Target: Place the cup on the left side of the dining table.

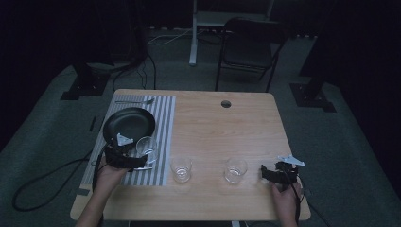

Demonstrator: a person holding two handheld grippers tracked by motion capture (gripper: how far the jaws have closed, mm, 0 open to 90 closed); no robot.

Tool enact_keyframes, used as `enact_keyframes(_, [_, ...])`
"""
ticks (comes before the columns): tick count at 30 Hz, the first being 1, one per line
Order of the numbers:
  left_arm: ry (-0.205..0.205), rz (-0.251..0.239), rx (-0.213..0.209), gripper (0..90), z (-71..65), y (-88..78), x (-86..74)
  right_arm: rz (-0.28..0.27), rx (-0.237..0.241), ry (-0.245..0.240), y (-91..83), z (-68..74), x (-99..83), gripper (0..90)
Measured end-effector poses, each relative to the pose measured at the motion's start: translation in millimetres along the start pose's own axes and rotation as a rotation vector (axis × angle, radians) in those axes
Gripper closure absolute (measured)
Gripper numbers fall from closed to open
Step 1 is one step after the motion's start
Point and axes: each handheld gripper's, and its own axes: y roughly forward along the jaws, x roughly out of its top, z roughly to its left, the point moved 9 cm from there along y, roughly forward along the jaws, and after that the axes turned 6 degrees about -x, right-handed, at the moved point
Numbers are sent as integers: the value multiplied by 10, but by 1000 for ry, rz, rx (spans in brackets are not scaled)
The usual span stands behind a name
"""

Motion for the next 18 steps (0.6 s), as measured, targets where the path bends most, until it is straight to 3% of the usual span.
enact_keyframes(10, [-54,-6,6,2,109,-70,-303,0,0,0,0,0,0,119])
enact_keyframes(12, [-54,-6,6,2,109,-70,-303,0,0,0,0,0,0,119])
enact_keyframes(15, [-91,-13,20,2,194,-94,-453,0,0,1,0,1,0,119])
enact_keyframes(18, [-104,-19,30,2,225,-104,-502,1,0,2,-1,2,0,119])
